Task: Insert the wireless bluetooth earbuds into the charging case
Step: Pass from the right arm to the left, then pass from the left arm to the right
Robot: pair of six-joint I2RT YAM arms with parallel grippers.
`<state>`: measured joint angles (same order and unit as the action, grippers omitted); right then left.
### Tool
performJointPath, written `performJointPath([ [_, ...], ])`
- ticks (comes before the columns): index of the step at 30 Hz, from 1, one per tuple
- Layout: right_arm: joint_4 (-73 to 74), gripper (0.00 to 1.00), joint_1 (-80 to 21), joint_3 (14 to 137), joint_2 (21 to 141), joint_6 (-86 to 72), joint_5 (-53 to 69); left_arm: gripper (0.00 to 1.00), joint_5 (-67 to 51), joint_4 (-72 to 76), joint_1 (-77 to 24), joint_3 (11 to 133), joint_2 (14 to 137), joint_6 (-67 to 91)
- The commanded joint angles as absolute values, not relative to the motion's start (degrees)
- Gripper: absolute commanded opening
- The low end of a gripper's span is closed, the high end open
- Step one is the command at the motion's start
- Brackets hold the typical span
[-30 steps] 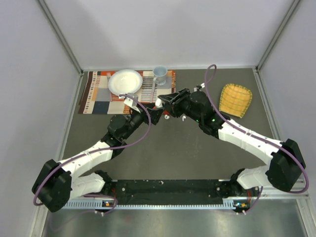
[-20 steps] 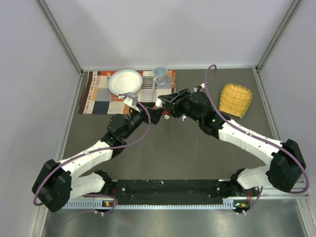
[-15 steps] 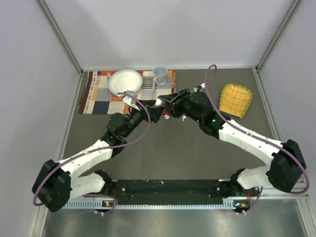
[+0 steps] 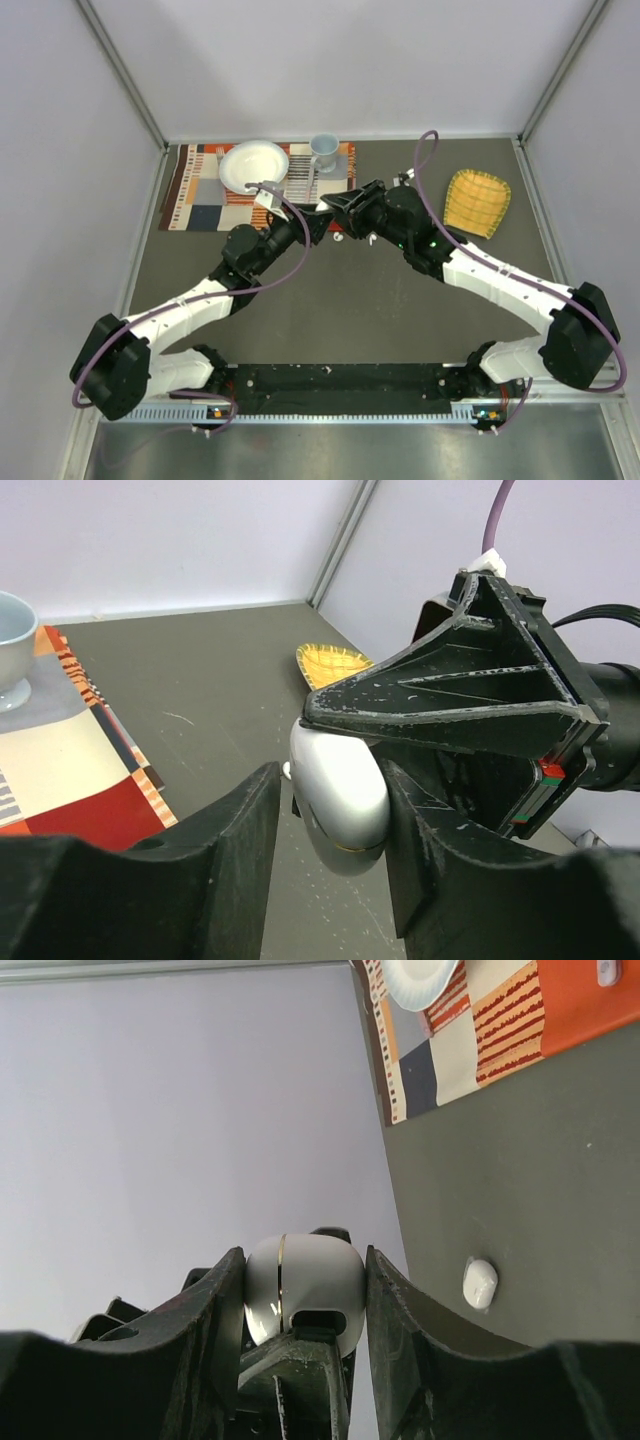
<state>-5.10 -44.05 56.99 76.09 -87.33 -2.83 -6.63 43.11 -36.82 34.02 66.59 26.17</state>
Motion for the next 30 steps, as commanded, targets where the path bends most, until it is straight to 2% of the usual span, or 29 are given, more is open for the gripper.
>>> performJointPath([
  [1,-7.73,0.00,-43.68,57.92,73.39,-86.13,-2.37,0.45,-6.68,45.52,-37.00,36.56,67.41,26.37],
  [2,-7.82,0.00,-43.68,57.75,73.30,-86.05,-2.37,0.42,-6.85,45.35,-37.00,36.65,67.59,26.28],
  [4,-8.17,0.00,-43.68,57.57,73.21,-85.96,-2.11,0.29,-6.94,44.83,-37.00,37.00,67.85,25.75],
  [7,-8.96,0.10,-43.68,57.13,72.60,-84.56,-2.20,0.16,-6.94,43.51,-37.00,37.00,67.50,24.44],
  [8,-8.96,0.20,-43.51,57.13,72.42,-83.77,-2.02,0.12,-7.20,42.64,-37.00,37.00,67.24,23.82],
  [10,-8.70,0.29,-43.07,57.13,71.63,-81.23,-1.67,0.06,-7.29,41.31,-37.00,37.00,66.62,22.07],
  [12,-7.91,0.51,-42.63,57.22,71.02,-79.64,-0.62,0.00,-8.61,39.65,-36.91,37.26,66.01,19.88],
  [13,-8.08,0.55,-41.76,57.30,70.75,-77.37,-0.27,0.00,-9.22,38.68,-36.91,37.53,65.74,18.99],
  [14,-9.39,0.68,-41.14,57.30,70.66,-75.78,3.91,0.00,-11.40,37.54,-36.74,38.66,65.66,18.03],
  [17,-9.14,0.81,-38.34,58.09,70.05,-71.55,10.42,0.00,-14.23,32.53,-36.30,40.07,64.69,15.21],
  [22,-10.71,0.83,-32.09,59.68,73.81,-71.89,28.36,0.00,-23.27,32.16,-33.58,39.47,63.90,11.08],
  [23,-11.59,0.83,-31.04,59.68,74.70,-72.50,34.57,0.00,-26.34,33.12,-32.01,38.94,64.16,10.55],
  [26,-18.08,0.83,-29.18,56.79,76.20,-76.19,42.33,0.00,-36.89,36.65,-27.78,39.89,65.56,13.17],
  [30,-25.48,0.83,-29.18,51.95,75.06,-80.94,42.71,0.00,-43.85,36.74,-25.31,42.27,67.41,15.12],
])
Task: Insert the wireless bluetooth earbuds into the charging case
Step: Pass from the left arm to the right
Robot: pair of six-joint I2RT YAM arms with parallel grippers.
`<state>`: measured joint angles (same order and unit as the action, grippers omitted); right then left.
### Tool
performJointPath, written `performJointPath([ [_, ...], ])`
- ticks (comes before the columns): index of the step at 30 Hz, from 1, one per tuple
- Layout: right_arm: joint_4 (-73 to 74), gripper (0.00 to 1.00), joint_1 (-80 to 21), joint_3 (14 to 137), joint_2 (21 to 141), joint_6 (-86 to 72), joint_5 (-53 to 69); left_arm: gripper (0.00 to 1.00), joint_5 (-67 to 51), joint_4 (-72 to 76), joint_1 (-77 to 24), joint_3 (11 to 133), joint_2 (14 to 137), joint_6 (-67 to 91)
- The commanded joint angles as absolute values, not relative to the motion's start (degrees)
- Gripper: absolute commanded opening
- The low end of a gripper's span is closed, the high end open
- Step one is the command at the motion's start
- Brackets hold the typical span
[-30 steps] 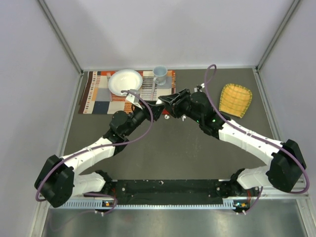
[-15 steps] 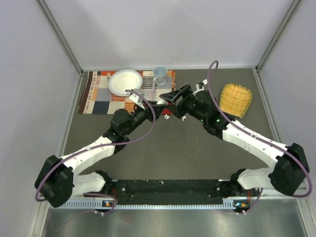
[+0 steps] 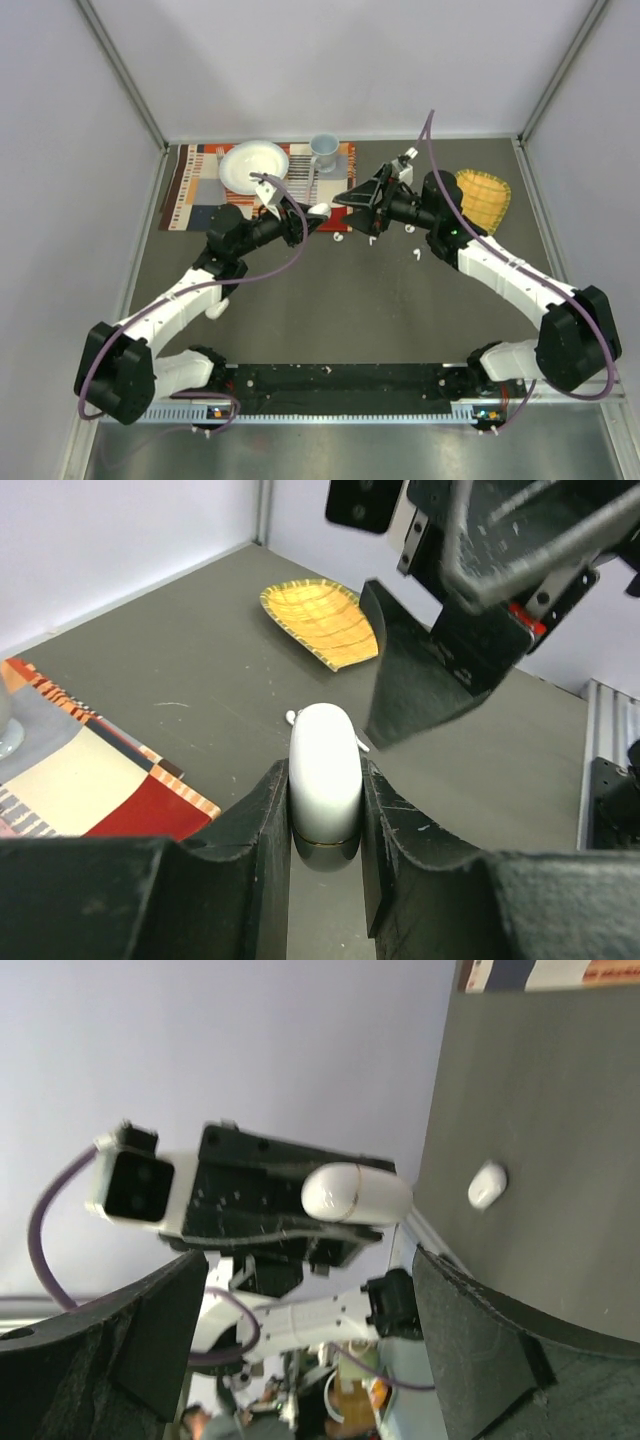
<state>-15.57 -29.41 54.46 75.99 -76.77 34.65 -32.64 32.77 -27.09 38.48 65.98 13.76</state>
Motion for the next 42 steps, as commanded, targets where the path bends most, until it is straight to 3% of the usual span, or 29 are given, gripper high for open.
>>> performJointPath([
  [1,-24.88,0.83,-29.18,52.12,75.15,-81.12,42.98,0.00,-44.47,36.83,-25.23,42.45,67.59,15.20],
  [11,-31.90,0.78,-29.18,50.10,79.10,-88.24,44.13,0.00,-49.30,42.09,-25.22,41.75,69.26,19.15],
  [20,-22.94,0.75,-29.27,51.51,77.78,-83.05,42.19,0.00,-50.80,41.92,-25.22,42.71,69.70,19.86],
  [25,-25.56,0.63,-29.27,50.98,77.96,-84.63,41.75,0.00,-52.29,41.92,-25.22,43.50,70.40,20.65],
  [39,-23.32,0.56,-29.53,51.50,77.87,-92.02,41.48,0.00,-49.93,42.98,-25.31,43.77,71.89,20.57],
  [42,-24.24,0.60,-29.53,51.68,78.40,-94.21,43.06,0.00,-49.31,43.15,-25.31,43.68,72.07,20.48],
])
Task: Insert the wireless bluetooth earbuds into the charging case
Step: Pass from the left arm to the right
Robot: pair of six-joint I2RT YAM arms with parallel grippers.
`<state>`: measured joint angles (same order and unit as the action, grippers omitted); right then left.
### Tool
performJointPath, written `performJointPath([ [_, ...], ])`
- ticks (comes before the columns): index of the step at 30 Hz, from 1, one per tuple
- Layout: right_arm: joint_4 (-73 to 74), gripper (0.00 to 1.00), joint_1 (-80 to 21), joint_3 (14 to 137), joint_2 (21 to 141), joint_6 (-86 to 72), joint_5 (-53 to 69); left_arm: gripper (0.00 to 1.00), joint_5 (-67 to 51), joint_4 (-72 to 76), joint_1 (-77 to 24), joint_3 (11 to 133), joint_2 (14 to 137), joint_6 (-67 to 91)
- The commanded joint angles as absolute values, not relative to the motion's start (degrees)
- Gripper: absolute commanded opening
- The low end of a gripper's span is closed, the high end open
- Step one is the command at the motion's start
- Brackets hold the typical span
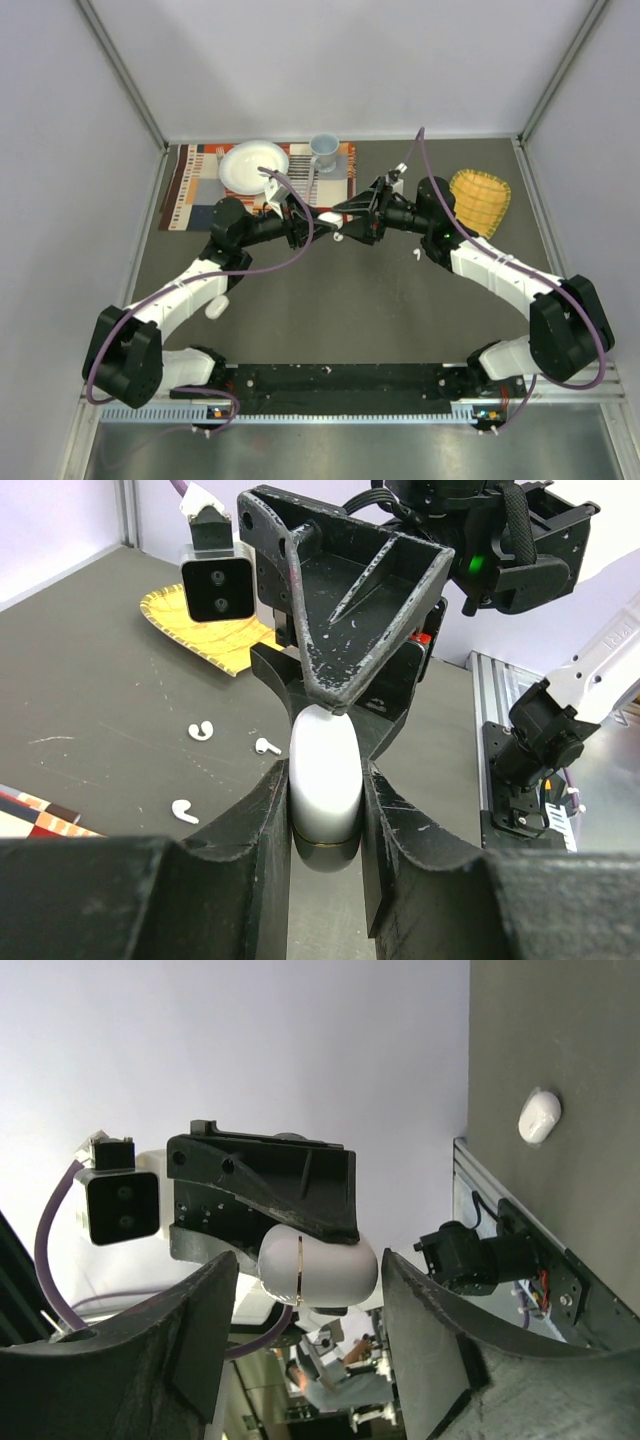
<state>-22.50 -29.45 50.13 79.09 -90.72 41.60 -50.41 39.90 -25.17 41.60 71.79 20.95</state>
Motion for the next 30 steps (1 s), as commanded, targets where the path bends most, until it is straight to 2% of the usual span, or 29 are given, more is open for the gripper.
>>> performJointPath([
  [1,-24.26,0.61,-29.53,51.68,78.40,-94.57,43.24,0.00,-49.13,43.07,-25.40,43.68,71.98,20.30],
  [16,-24.79,0.60,-30.06,52.38,80.07,-95.63,42.72,0.00,-50.54,45.09,-25.31,43.86,73.56,22.15],
  [24,-23.73,0.52,-30.50,52.56,80.86,-95.62,42.28,0.00,-51.15,45.70,-25.40,43.95,73.92,22.50],
  [30,-23.47,0.50,-30.41,52.47,81.03,-95.71,42.01,0.00,-51.59,44.65,-25.49,43.86,73.57,21.71],
])
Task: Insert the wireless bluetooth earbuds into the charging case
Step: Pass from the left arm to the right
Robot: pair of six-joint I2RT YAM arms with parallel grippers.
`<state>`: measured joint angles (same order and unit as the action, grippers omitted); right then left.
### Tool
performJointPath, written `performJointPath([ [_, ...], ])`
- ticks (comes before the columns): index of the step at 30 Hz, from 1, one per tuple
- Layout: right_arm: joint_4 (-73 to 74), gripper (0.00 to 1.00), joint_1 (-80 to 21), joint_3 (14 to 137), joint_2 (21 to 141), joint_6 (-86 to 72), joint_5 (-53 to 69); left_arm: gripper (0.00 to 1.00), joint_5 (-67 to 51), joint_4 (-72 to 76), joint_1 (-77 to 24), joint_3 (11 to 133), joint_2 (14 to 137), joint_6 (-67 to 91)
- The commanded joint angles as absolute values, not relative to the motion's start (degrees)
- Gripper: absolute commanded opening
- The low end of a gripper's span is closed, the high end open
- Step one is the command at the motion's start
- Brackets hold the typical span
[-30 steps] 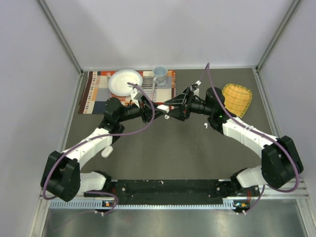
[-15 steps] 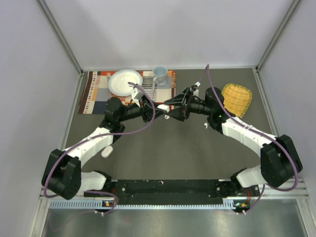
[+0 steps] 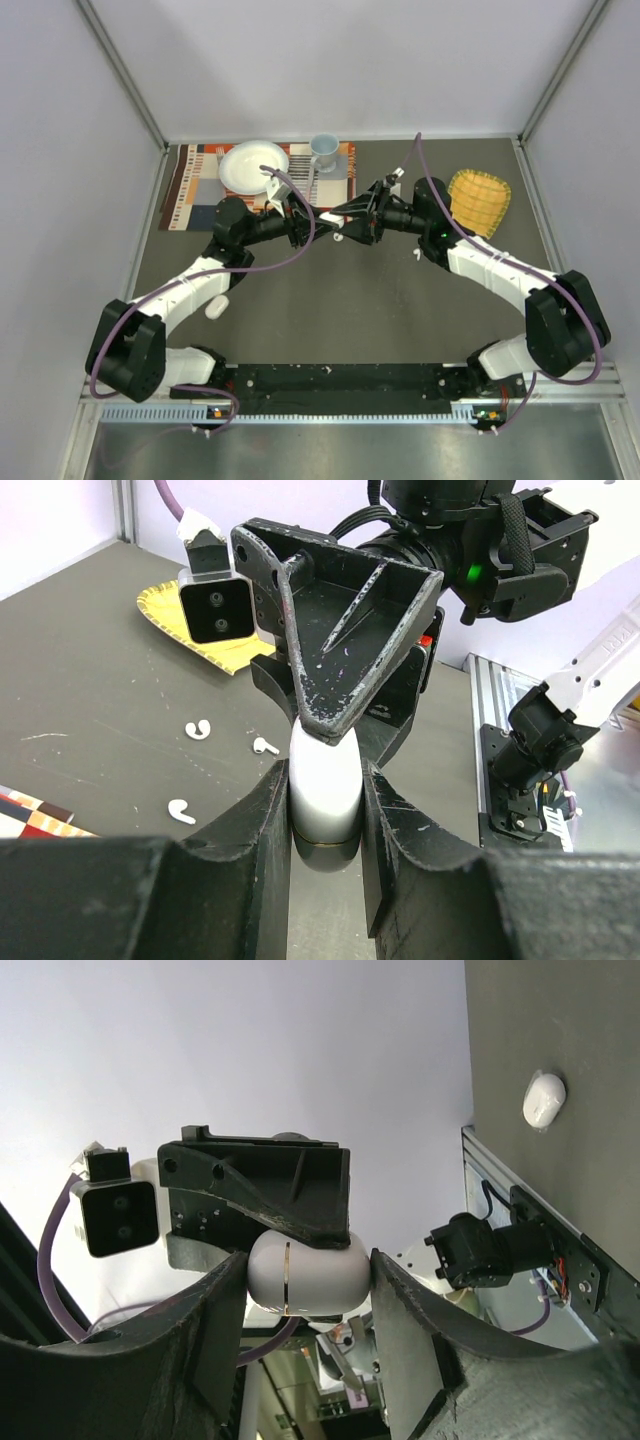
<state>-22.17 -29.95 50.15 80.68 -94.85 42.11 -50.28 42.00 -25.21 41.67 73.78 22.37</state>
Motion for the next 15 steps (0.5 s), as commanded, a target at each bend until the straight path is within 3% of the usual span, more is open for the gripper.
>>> performJointPath([
  [1,-23.47,0.49,-30.50,52.56,80.95,-95.71,42.01,0.00,-51.59,44.30,-25.58,43.86,73.56,21.71],
  [5,-23.55,0.38,-30.50,52.82,80.95,-95.63,41.92,0.00,-51.24,43.77,-25.66,43.86,73.48,21.53],
  [7,-24.43,0.27,-30.50,52.82,80.77,-95.80,41.84,0.08,-50.98,43.25,-25.66,44.12,73.48,21.88],
  [9,-25.05,0.25,-30.50,52.74,80.86,-95.98,41.84,0.13,-50.80,41.93,-25.66,44.73,73.65,22.50],
  [10,-26.27,0.19,-30.50,52.56,80.86,-96.32,41.75,0.24,-50.80,41.66,-25.66,45.08,73.74,22.85],
  [13,-28.12,0.13,-30.50,51.77,80.77,-97.29,41.49,0.39,-50.02,42.97,-25.66,44.04,73.65,24.08],
  [15,-29.61,0.12,-30.41,51.24,80.86,-98.60,41.22,0.43,-49.14,47.17,-25.66,42.72,72.95,25.05],
])
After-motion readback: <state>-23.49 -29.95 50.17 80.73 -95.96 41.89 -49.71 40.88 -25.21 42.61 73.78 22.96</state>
